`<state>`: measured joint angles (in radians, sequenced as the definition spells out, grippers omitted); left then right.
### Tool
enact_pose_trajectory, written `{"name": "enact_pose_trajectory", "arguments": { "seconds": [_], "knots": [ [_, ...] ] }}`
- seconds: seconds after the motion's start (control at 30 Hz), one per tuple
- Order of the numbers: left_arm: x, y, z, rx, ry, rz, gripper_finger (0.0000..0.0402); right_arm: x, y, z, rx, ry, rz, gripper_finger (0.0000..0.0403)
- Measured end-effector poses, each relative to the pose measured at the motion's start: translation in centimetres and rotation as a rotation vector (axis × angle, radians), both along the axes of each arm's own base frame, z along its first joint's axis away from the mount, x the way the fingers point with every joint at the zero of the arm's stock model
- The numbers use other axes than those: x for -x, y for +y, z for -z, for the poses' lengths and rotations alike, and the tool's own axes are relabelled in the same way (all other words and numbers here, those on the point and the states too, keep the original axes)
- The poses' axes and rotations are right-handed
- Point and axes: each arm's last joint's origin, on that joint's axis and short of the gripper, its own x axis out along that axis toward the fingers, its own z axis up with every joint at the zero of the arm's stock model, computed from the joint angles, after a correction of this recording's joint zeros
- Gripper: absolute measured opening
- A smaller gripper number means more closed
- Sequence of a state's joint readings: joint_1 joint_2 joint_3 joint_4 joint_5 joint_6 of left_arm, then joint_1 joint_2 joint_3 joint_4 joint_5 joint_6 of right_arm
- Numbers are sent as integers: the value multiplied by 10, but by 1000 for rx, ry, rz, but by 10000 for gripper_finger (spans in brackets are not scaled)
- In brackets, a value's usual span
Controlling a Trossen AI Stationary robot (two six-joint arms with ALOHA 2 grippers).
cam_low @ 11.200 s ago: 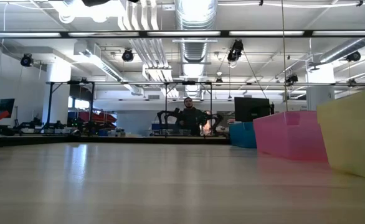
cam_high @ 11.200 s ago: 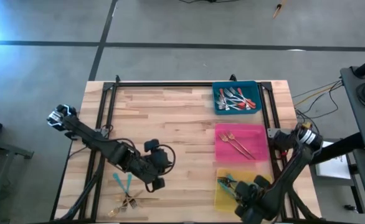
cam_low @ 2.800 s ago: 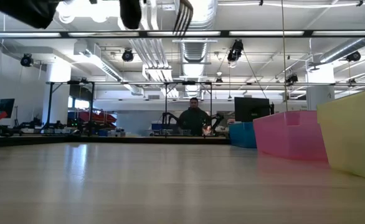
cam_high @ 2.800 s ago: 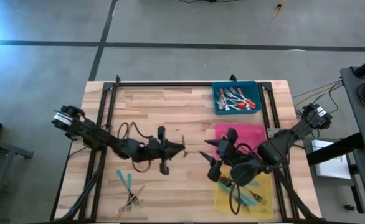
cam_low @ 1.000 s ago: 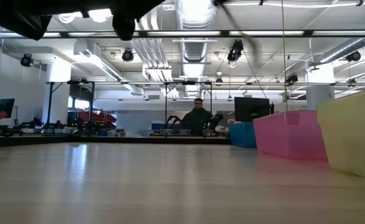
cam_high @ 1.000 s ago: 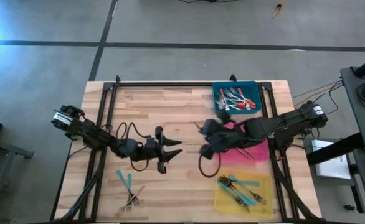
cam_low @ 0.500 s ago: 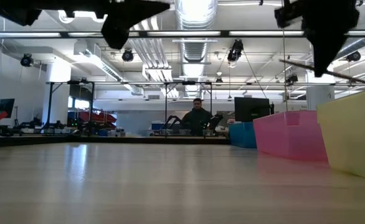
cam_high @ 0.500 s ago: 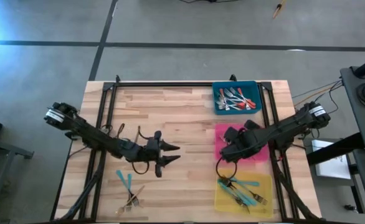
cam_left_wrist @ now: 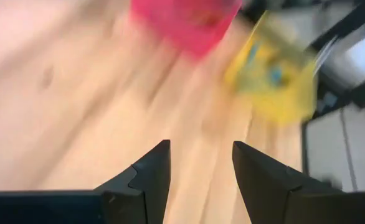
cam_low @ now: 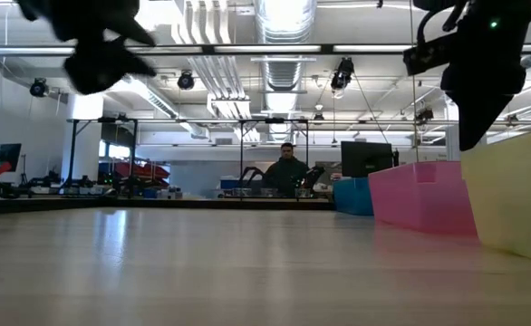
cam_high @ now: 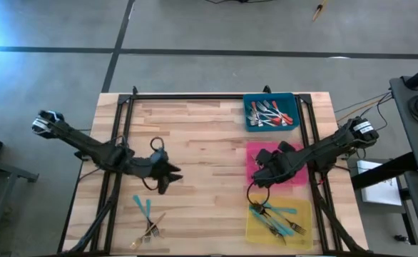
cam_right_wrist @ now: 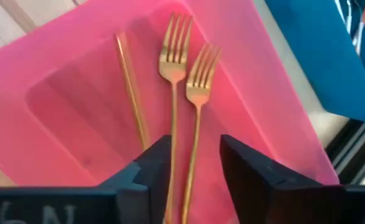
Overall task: Sort silverware by color (type)
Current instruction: Put the gold fork into the pink bin
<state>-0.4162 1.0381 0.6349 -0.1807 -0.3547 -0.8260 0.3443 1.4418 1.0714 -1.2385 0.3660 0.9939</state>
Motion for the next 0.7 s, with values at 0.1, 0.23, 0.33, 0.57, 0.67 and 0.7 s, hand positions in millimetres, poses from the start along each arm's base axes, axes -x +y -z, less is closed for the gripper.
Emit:
{"name": "enact_pose_trajectory", "arguments": {
  "seconds": [0.1, 0.23, 0.33, 0.57, 0.67, 0.7],
  "knots": [
    [12, -6, 6, 111, 164, 6, 155, -2, 1, -3, -6, -21, 19, 140],
    [25, -29, 16, 293, 330, 53, 155, -8, 9, -14, -40, -97, 28, 140],
    [35, -53, 23, 391, 406, 47, 155, -16, 18, -22, -75, -178, -4, 135],
    [52, -115, 38, 443, 558, 30, 155, -30, 43, -34, -159, -366, -147, 127],
    [49, -138, 41, 427, 608, 32, 155, -33, 49, -38, -178, -413, -177, 125],
    [48, -145, 42, 414, 636, 36, 155, -34, 50, -39, -183, -425, -178, 125]
  ]
}}
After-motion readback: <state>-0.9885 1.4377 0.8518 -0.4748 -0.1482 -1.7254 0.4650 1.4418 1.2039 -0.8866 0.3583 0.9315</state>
